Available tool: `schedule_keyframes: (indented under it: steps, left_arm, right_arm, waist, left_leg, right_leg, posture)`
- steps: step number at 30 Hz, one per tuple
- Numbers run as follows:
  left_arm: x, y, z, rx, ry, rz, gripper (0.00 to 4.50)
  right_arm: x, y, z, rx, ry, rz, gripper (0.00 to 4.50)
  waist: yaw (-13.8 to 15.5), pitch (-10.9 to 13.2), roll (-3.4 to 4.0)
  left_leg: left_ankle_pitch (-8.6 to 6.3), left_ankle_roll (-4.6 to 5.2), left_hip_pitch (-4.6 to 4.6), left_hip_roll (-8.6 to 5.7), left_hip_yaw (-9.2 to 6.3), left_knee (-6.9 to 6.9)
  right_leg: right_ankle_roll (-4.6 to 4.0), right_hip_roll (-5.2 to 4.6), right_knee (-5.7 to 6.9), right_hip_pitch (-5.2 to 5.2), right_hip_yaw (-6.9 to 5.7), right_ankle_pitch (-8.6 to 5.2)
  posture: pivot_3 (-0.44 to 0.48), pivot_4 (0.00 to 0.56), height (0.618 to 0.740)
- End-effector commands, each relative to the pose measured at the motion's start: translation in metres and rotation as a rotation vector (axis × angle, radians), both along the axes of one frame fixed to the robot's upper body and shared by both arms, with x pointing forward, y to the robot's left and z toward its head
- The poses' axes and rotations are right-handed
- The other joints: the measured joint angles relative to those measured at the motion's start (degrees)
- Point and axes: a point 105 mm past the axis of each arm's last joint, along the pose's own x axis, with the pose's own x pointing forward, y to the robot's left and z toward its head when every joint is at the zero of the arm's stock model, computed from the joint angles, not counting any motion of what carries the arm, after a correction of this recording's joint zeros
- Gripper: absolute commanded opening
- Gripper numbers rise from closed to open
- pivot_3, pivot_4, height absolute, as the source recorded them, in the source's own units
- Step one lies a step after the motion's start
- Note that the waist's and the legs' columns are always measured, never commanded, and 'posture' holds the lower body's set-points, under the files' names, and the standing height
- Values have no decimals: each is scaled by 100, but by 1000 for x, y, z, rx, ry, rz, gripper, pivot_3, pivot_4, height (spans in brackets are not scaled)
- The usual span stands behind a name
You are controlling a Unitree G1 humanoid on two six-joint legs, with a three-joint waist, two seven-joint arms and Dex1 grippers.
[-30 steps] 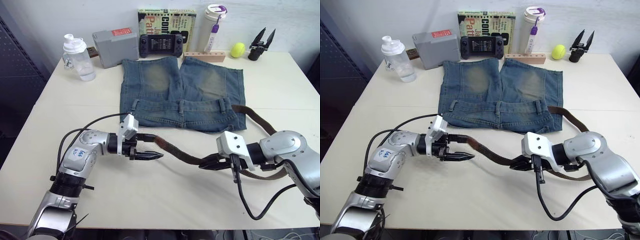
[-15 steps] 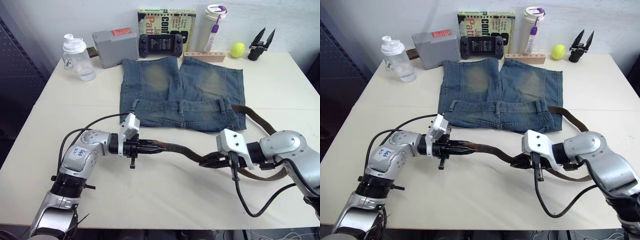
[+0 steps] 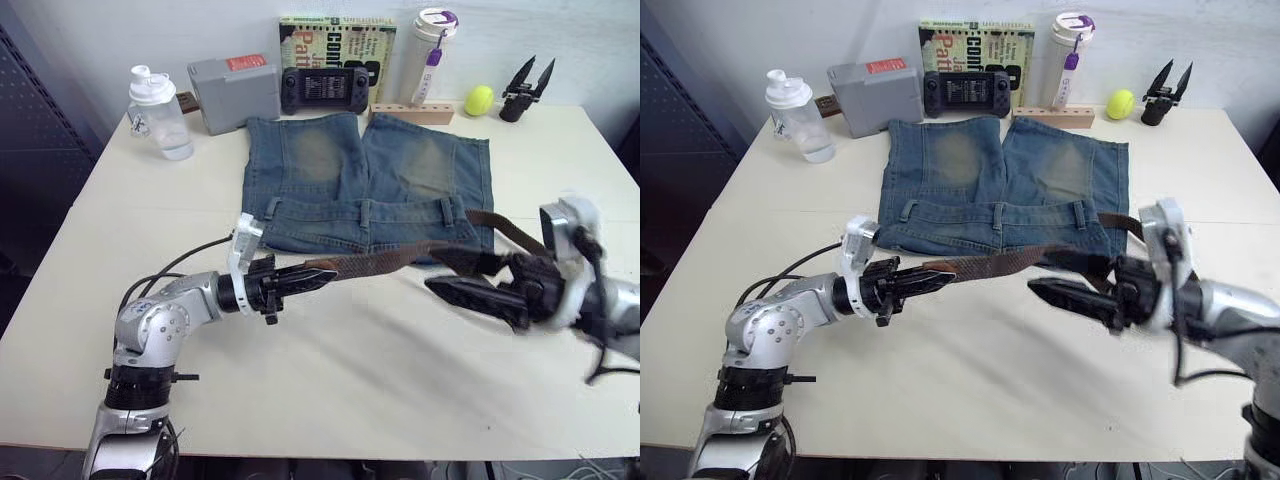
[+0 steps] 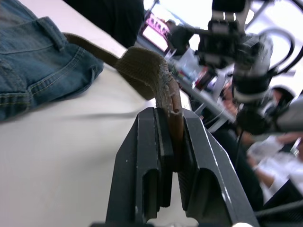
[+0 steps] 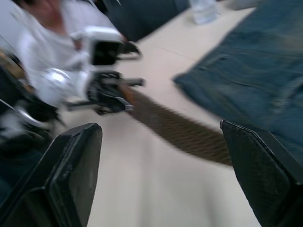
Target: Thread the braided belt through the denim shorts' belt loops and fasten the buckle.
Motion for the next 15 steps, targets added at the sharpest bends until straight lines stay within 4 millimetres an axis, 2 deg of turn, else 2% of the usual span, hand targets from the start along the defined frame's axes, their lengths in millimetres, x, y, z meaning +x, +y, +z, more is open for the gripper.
schedule_keyframes:
  steps: [1,4,8,10,15]
  left_arm:
    - [-8,0,16,-81,21,0,0]
    - [-11,-1,20,-122,62,1,0]
    - [-12,-2,21,-134,85,2,0]
    - [-13,-2,22,-136,90,2,0]
    - [-13,-2,22,-135,103,14,0]
  right_arm:
    - [-16,27,-10,128,148,36,4382]
    - [-7,48,-30,273,325,-33,4382]
    - [13,64,-34,466,443,-124,4382]
    - [24,64,-36,542,489,-192,4382]
    - [43,49,-18,738,479,-288,4382]
  waist:
    - [-1,0,0]
    - [-7,-7,-12]
    - [-12,-2,-1]
    - [-5,-4,-3]
    - [-17,-4,-2]
  left_leg:
    - [0,0,0,1,0,1]
    - [0,-1,10,7,2,6]
    - [0,-2,10,0,8,2]
    - [0,-2,10,-1,5,5]
    - [0,-2,8,-4,3,5]
  right_leg:
    - [0,0,-1,0,1,0]
    - [-1,9,-3,13,1,-1]
    - [-2,4,-4,7,10,-1]
    - [-1,6,-4,8,10,-1]
    - [-1,7,-6,7,15,-1]
  posture:
    - [0,150,731]
    - [0,150,731]
    - [0,150,731]
    - [0,150,731]
    - [0,150,731]
